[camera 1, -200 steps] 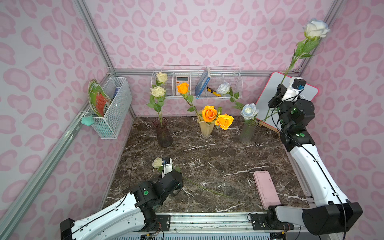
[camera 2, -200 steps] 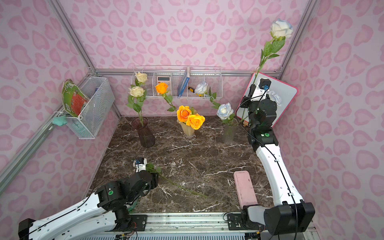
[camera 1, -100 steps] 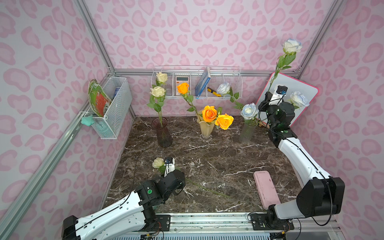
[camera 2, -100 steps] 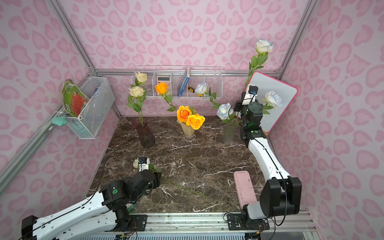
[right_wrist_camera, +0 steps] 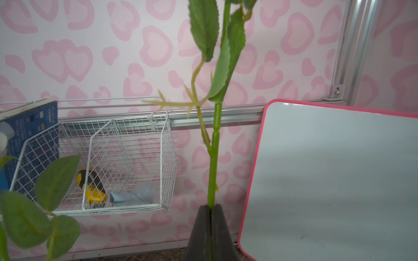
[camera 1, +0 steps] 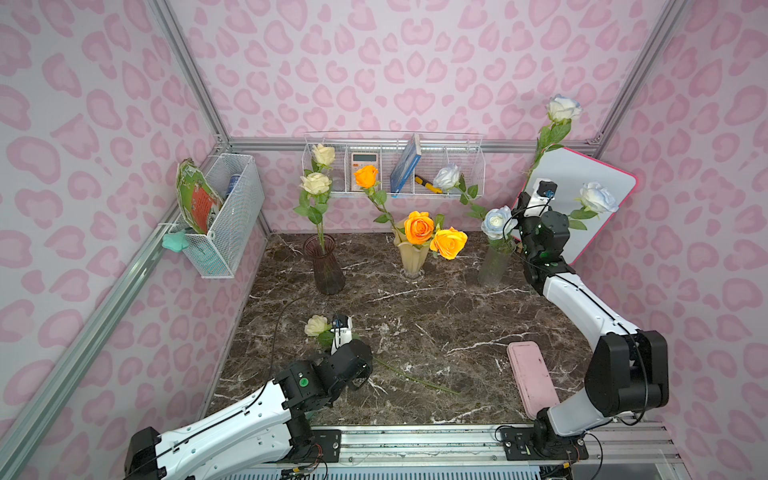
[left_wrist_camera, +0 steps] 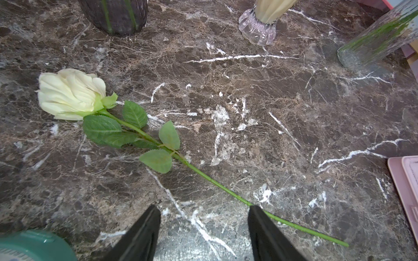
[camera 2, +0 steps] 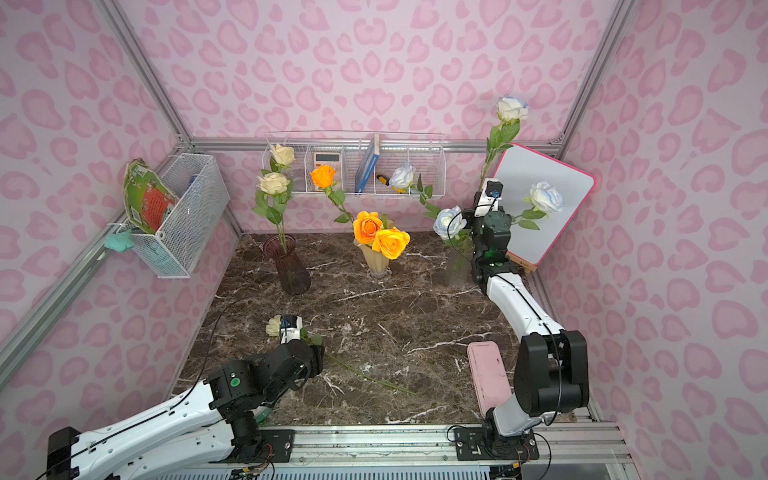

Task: Arrange the flowers in different vases according to their colors
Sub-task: Insert the flower into the vase.

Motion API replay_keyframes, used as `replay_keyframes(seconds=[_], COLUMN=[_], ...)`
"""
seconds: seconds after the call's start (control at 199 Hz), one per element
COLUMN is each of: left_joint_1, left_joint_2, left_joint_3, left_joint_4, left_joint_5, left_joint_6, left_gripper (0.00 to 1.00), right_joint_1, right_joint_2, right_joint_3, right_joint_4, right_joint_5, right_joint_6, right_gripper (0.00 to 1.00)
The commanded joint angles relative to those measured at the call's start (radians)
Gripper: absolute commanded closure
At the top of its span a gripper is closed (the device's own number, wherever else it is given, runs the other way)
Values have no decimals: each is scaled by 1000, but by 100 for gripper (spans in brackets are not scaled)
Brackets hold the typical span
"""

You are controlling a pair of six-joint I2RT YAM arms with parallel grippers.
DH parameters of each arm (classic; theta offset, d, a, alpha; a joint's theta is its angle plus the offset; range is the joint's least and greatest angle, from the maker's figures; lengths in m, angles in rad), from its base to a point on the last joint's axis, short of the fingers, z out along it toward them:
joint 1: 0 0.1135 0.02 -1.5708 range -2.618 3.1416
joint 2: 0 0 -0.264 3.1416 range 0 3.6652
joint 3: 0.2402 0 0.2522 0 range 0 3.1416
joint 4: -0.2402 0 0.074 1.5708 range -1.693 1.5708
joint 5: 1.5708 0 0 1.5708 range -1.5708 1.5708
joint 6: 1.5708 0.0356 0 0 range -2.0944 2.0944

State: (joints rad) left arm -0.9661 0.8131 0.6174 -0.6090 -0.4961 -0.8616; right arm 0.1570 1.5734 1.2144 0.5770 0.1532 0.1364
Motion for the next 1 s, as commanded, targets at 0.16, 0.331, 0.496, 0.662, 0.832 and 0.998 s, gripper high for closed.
replay_keyframes(seconds=[0.16, 0.331, 0.496, 0.662, 0.832, 0.998], left_joint_1=[1, 0, 0, 0, 1, 1], left_joint_2=[47, 54, 57, 70, 65, 63], left_joint_3=[29, 30, 24, 26, 14, 9], left_joint_4=[-37, -26, -16, -8, 9, 14], left_joint_5=[-26, -25, -24, -25, -22, -20], left_joint_6=[-28, -26, -26, -24, -19, -19], left_gripper=[33, 33, 33, 33, 33, 33], right_joint_1=[5, 10, 10, 10, 12, 16], right_joint_2=[21, 10, 2, 16, 35, 33], right_joint_3=[-14, 55, 92, 45, -49, -103], right_joint_4=[84, 44, 15, 45, 132, 171], right_joint_5=[12, 3, 4, 3, 16, 20], right_joint_6=[-6, -23, -51, -54, -44, -37], right_gripper=[100, 100, 100, 100, 100, 100])
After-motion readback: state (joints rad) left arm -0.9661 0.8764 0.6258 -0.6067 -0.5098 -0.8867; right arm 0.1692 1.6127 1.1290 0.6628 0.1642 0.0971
